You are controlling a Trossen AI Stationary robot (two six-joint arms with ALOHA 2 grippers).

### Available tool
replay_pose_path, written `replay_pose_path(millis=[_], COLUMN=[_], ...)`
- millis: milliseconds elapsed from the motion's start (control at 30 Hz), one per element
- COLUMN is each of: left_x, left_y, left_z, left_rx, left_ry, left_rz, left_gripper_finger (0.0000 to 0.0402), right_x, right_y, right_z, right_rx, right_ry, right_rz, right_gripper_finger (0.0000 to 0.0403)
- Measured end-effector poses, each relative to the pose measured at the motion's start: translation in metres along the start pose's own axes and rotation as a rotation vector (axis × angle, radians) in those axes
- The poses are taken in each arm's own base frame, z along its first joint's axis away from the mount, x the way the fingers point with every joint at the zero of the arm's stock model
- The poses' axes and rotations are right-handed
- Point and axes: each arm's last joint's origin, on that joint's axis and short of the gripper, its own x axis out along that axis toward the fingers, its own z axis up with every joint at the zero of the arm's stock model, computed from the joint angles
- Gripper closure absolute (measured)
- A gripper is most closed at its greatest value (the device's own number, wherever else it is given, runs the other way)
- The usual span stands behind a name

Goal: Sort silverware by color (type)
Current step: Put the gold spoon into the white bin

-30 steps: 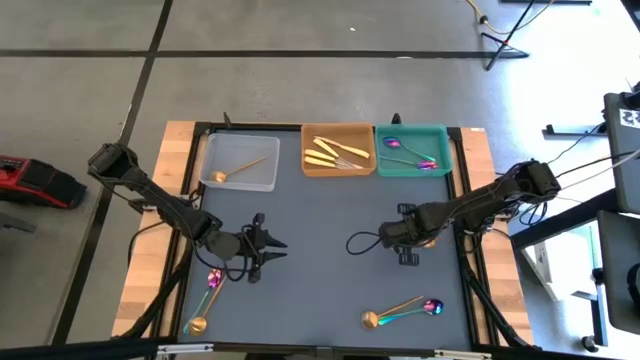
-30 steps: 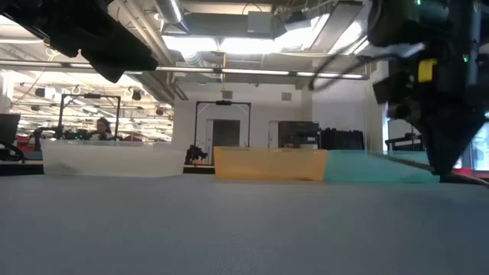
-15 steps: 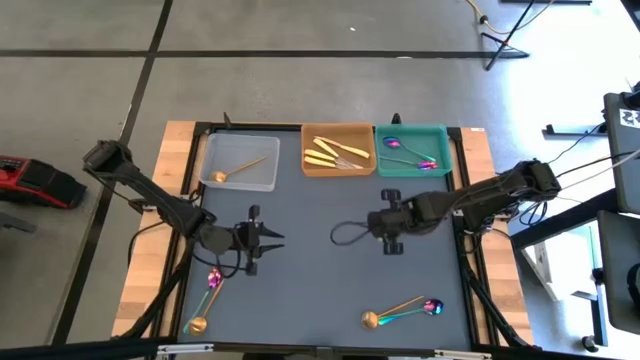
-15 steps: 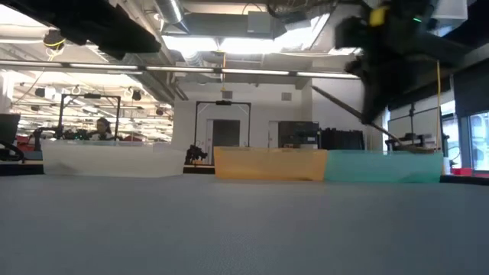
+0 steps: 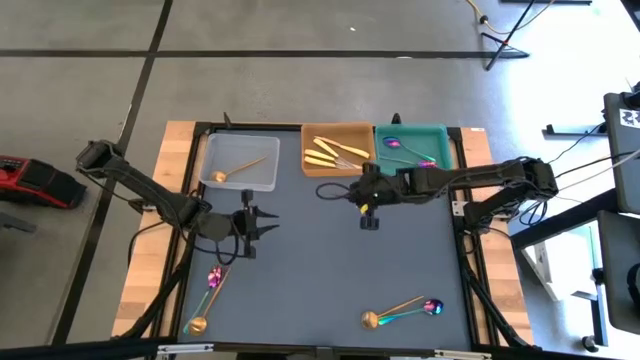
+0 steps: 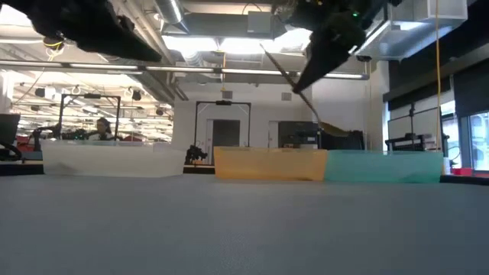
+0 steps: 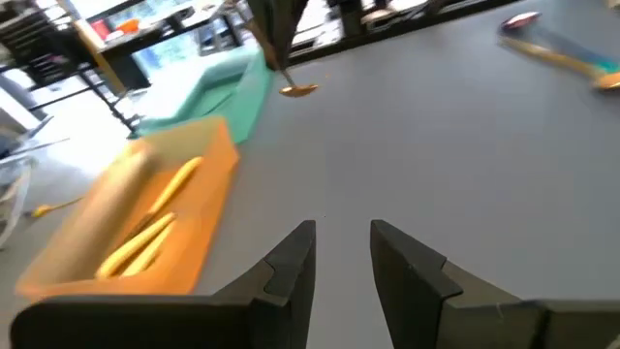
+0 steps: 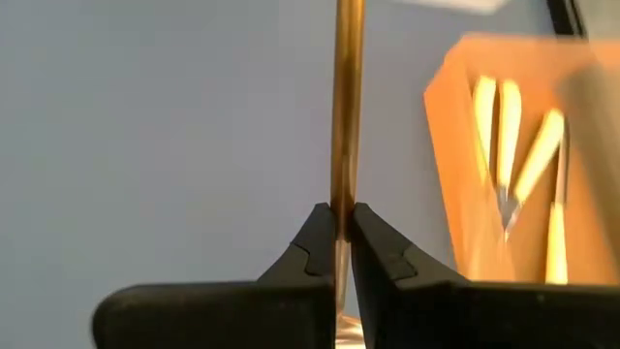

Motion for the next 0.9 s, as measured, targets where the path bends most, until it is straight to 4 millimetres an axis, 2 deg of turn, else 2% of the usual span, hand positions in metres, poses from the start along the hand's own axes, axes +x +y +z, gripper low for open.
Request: replay_pose_path(millis=[167, 267, 433, 533, 667, 900], left_x=[0.009, 0.016, 0.029, 0.038, 0.049, 0.069], left_y=[0.014, 0.026, 0.04, 0.041, 0.039, 0.03], left_z=[0.0, -0.001, -0.001, 0.002, 0.004, 0.003], left_rx=[-0.012, -0.02, -0.079, -0.111, -0.134, -0.158], left_ry=[0.012, 0.029, 0.013, -0.042, -0.088, -0.151], left_rz=[0.086, 0.144, 0.08, -0.006, 0.008, 0.02], left_gripper_finger=[0.0305, 0.0299, 0.0257, 0.0229, 0.0216, 0.0215], right_x=[0.006, 0.011, 0.029, 0.046, 0.068, 0.083], right_y=[-0.009, -0.008, -0.004, -0.001, 0.008, 0.026], right_z=[0.009, 0.012, 0.017, 0.021, 0.022, 0.028], right_rx=[-0.012, -0.05, -0.074, -0.079, -0.09, -0.13], right_ry=[-0.16, -0.244, -0.334, -0.378, -0.412, -0.499], right_rz=[0.019, 0.022, 0.027, 0.073, 0.1, 0.094], right_gripper_finger=[0.0398, 0.0398, 0.0398, 0.0398, 0.0398, 0.0398])
